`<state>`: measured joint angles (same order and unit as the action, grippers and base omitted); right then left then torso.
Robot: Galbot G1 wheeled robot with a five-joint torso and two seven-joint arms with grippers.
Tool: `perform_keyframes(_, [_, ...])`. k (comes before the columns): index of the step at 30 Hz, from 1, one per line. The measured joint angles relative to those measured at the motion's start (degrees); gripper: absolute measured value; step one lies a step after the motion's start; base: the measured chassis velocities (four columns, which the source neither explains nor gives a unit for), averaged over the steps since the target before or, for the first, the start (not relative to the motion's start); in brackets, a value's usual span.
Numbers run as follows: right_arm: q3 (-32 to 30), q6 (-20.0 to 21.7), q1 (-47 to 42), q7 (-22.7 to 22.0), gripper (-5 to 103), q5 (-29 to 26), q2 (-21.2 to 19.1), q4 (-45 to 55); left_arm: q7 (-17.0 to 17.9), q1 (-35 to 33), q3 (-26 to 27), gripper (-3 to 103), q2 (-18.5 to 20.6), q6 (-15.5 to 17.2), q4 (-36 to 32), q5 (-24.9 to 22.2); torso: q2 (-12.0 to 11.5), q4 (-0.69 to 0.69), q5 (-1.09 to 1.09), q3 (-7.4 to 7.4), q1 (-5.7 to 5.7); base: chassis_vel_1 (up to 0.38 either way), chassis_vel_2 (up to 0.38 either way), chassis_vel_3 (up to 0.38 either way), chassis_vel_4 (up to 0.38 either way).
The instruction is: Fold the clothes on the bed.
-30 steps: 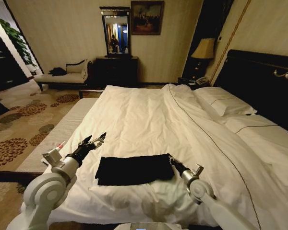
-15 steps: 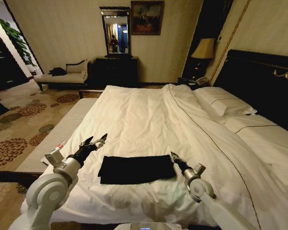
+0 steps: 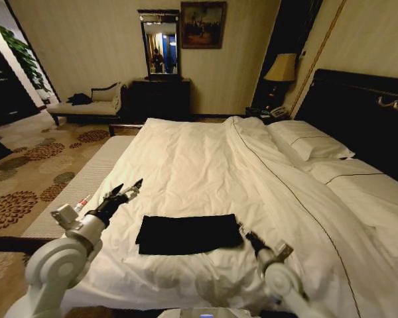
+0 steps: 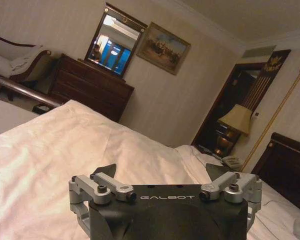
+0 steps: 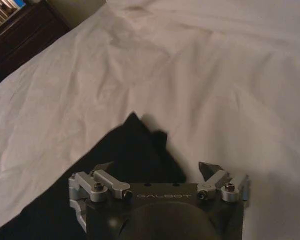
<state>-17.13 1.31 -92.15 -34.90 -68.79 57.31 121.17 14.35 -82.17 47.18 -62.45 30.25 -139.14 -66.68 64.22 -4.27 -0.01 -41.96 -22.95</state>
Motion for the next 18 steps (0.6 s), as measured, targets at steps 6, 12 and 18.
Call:
perform_keyframes(6, [0.84, 0.01, 0.46, 2.7, 100, -0.24, 2.7, -0.54, 0.02, -0.52, -0.05, 100, -0.19, 0.08, -0.33, 0.61, 0.0, 0.02, 0.0, 0.0, 0.0, 0.0, 0.0, 0.0, 0.0])
perform_keyframes(12, [1.47, 0.2, 1.34, 6.03, 100, -0.01, 4.72, -2.64, 0.02, -1.17, 0.21, 100, -0.13, 0.28, -0.77, 1.13, 0.0, 0.02, 0.0, 0.0, 0.0, 0.0, 0.0, 0.0, 0.0])
perform_keyframes(18, [2.34, 1.1, 3.05, 7.28, 100, 0.03, 7.54, -4.35, 0.04, -1.86, 0.34, 100, -0.33, 0.45, -1.33, 1.93, 0.0, 0.02, 0.0, 0.0, 0.0, 0.0, 0.0, 0.0, 0.0])
